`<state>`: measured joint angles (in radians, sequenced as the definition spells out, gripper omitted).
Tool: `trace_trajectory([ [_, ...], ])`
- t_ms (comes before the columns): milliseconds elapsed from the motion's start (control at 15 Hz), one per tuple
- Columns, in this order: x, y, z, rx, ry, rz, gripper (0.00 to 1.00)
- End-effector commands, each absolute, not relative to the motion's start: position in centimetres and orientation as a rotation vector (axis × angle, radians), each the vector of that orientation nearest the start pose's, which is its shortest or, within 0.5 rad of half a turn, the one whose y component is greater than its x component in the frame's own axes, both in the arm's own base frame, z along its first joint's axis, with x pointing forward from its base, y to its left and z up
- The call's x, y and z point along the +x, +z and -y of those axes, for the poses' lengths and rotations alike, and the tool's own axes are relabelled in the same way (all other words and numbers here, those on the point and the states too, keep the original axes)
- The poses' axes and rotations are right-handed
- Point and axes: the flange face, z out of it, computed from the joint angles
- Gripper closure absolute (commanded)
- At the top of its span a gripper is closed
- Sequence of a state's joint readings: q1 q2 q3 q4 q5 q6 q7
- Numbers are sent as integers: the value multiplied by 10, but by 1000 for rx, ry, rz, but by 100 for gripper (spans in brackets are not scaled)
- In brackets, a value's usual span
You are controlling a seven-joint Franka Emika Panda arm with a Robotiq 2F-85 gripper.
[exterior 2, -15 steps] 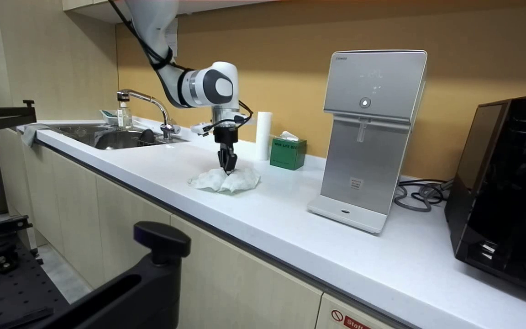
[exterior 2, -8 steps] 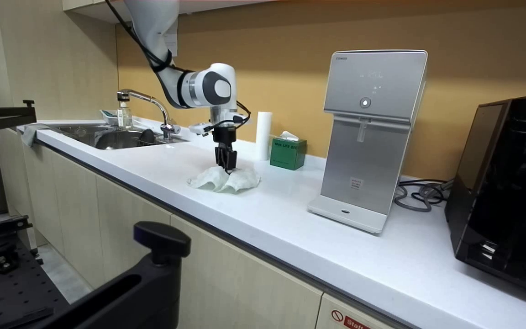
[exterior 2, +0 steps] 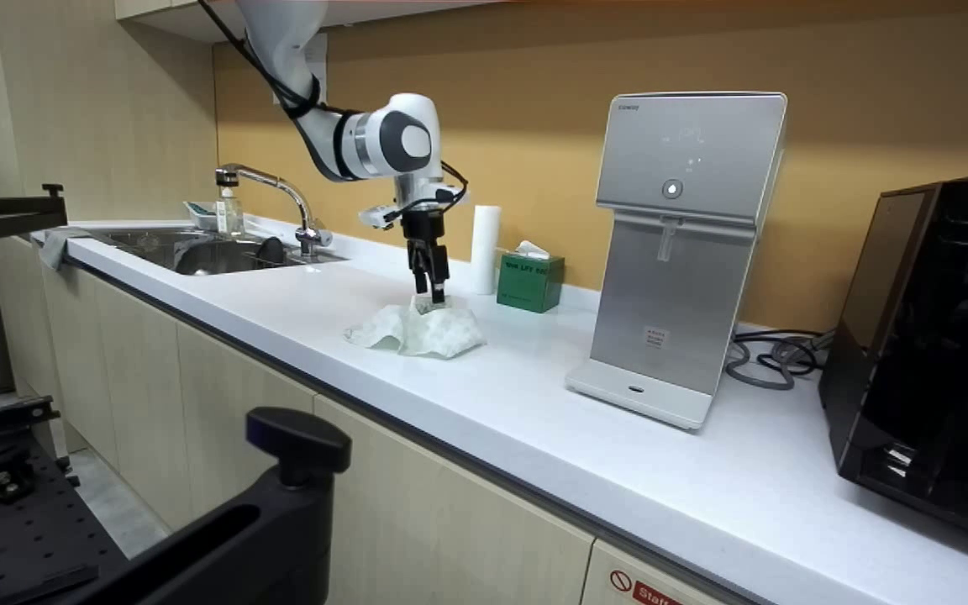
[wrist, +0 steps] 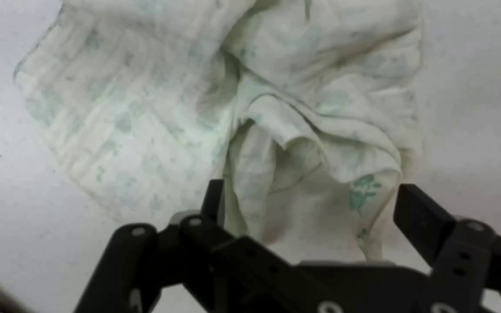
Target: Wipe the kitchen counter with the white towel
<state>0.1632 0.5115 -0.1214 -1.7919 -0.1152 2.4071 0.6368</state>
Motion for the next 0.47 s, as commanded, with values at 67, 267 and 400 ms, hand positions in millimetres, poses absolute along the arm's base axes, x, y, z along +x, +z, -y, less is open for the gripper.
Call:
trace_trajectory([
  [67,673,318,-28,-3077,-303,-966,0],
  [267,674,329,-24,-3057,-284,-1050,0],
  [400,673,330,-24,-3059,-246,-1066,0],
])
